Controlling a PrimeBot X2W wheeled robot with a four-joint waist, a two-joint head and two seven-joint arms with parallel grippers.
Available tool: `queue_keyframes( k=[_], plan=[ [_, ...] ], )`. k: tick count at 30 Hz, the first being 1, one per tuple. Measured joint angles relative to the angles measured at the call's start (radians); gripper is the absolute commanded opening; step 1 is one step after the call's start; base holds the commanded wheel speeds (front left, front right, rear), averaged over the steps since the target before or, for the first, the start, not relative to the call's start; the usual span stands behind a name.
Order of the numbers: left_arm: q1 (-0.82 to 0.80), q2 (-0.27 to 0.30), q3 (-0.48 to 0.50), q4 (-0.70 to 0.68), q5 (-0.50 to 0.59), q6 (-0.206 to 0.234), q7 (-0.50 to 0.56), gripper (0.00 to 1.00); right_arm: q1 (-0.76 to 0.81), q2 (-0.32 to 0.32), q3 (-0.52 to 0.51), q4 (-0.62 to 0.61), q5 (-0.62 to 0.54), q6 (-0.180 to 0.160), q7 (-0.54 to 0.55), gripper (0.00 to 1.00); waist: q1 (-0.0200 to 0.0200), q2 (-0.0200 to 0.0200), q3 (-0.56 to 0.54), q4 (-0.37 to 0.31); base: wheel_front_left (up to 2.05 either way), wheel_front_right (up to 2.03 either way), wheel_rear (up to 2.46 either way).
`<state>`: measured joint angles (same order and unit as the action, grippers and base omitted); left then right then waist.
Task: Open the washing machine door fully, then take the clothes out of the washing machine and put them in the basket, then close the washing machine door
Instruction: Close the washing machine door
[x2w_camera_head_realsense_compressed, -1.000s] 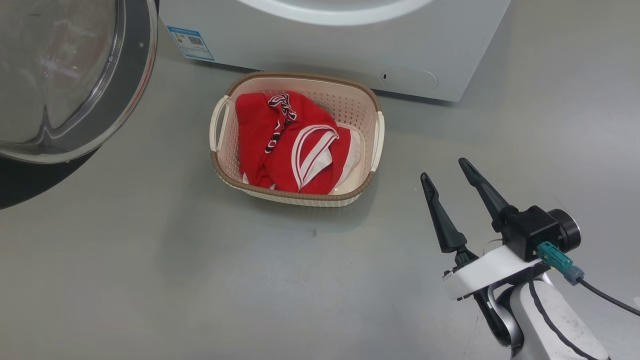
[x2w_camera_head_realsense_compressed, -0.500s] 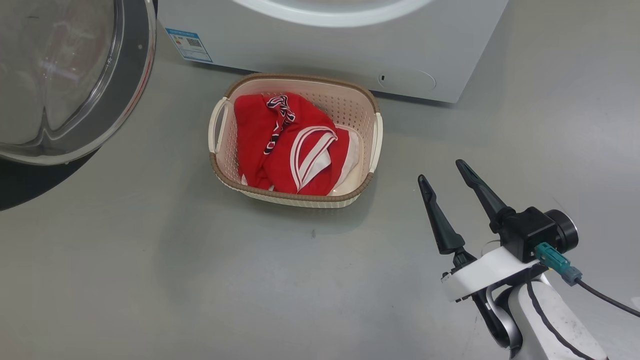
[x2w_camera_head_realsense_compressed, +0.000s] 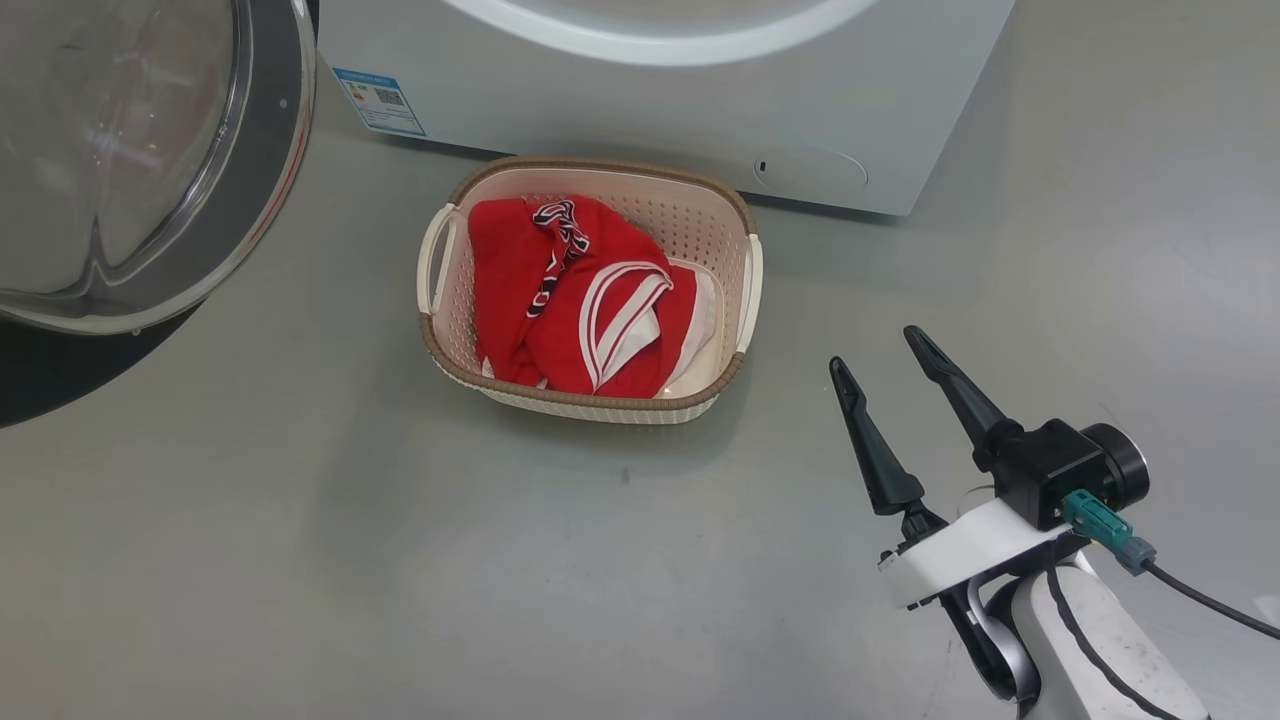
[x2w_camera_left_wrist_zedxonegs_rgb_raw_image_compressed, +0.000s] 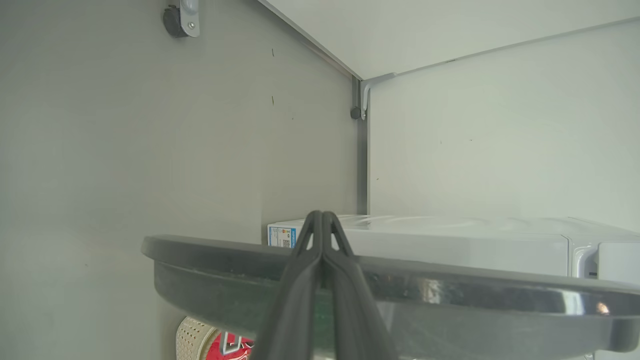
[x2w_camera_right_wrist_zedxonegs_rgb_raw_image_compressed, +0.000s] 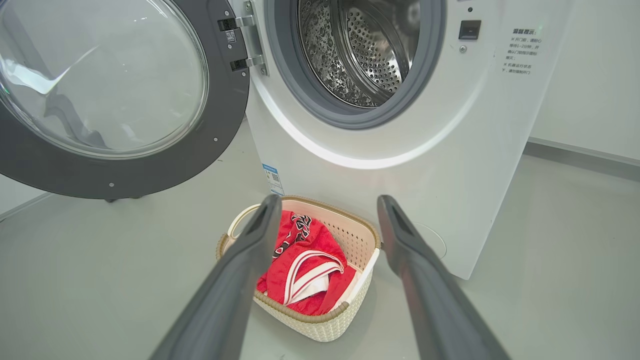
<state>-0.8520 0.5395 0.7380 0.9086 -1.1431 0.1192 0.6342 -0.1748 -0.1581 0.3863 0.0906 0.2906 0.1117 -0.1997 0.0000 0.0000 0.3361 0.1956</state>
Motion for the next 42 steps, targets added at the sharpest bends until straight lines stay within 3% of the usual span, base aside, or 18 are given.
queue_keyframes(
  k=[8, 14, 23, 30, 42],
  plan=[
    [-0.004, 0.002, -0.014, 0.010, -0.010, -0.003, 0.080, 0.00, 0.000, -0.001, -0.001, 0.003, 0.000, 0.000, -0.001, 1.00, 0.0000, 0.0000, -0.011, -0.005, 0.00, 0.00, 0.00],
    [-0.013, -0.005, -0.033, 0.010, -0.035, -0.041, 0.158, 0.00, 0.000, 0.000, -0.001, 0.003, 0.000, 0.000, -0.001, 1.00, 0.0000, 0.0000, -0.013, -0.005, 0.00, 0.00, 0.00],
    [-0.015, -0.072, -0.094, 0.017, -0.062, -0.098, 0.296, 0.00, 0.000, -0.002, -0.014, 0.015, 0.008, -0.001, -0.008, 1.00, 0.0000, 0.0000, -0.030, 0.006, 0.00, 0.00, 0.00],
    [-0.011, -0.085, -0.105, 0.018, -0.074, -0.130, 0.385, 0.00, 0.002, 0.001, -0.013, 0.020, 0.014, -0.001, -0.010, 1.00, 0.0000, 0.0000, -0.056, 0.019, 0.00, 0.00, 0.00],
    [0.023, -0.165, -0.115, -0.014, -0.150, -0.196, 0.538, 0.00, 0.016, 0.009, -0.009, 0.027, 0.017, -0.001, -0.017, 1.00, 0.0000, 0.0000, -0.087, 0.035, 0.00, 0.00, 0.00]
  ],
)
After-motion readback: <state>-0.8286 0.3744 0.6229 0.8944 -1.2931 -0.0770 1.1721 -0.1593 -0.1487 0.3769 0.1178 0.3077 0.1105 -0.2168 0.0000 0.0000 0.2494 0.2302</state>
